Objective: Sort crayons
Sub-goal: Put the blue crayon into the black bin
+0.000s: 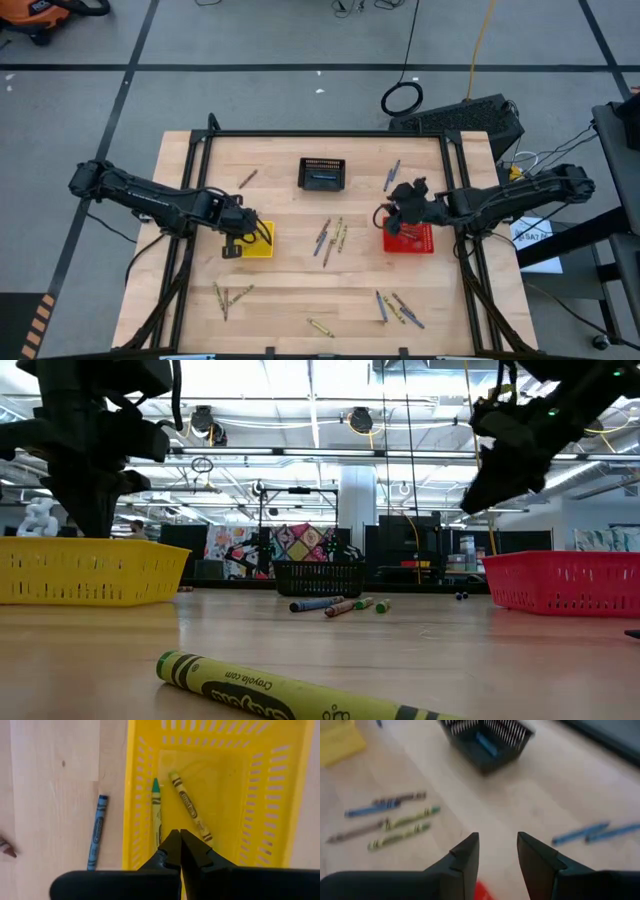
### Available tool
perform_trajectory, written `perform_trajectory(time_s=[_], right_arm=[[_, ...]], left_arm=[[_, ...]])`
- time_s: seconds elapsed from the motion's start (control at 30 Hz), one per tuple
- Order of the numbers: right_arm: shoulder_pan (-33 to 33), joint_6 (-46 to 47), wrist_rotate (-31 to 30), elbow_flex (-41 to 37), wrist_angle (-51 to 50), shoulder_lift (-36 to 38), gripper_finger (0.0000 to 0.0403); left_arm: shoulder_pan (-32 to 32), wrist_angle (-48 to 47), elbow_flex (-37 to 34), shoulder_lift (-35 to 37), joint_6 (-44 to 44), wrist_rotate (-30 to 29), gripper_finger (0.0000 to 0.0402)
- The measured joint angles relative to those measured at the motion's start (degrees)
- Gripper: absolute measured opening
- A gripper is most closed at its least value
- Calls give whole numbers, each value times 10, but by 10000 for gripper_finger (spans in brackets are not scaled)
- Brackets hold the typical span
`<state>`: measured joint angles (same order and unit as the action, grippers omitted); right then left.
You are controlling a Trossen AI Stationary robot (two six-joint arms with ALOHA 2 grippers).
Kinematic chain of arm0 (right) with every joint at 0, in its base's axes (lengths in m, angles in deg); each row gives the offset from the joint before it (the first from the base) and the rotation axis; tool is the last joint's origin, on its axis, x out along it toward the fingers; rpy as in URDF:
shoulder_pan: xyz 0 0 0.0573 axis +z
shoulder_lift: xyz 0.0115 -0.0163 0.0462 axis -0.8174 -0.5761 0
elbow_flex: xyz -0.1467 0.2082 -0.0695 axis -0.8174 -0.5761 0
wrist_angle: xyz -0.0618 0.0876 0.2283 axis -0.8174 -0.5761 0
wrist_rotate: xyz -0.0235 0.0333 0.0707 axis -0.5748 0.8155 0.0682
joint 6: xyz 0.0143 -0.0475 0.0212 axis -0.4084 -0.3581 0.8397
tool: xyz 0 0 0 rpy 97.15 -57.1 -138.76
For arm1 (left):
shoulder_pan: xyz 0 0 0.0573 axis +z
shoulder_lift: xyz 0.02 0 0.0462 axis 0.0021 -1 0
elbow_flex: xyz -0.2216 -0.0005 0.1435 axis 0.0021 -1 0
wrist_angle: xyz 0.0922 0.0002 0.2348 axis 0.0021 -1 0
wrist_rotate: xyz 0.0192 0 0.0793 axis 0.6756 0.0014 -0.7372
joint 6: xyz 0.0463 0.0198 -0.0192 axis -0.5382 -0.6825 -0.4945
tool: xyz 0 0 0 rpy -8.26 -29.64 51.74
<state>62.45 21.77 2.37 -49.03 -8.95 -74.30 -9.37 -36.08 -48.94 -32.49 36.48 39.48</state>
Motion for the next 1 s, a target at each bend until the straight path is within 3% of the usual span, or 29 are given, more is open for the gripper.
perform_trajectory(time_s=[0.33, 0.6, 0.73, 1.0], right_arm=[[-97, -68, 2, 0, 142, 0, 121], [-136, -212, 2, 0, 253, 0, 121], [-175, -150, 1, 0, 271, 0, 121], [-275, -45, 3, 0, 207, -10, 121]], left_arm=[[0, 0, 0, 0, 4, -13, 0], [0, 0, 0, 0, 4, -14, 0], [11, -1, 0, 0, 5, -20, 0], [51, -1, 0, 0, 5, -31, 0]])
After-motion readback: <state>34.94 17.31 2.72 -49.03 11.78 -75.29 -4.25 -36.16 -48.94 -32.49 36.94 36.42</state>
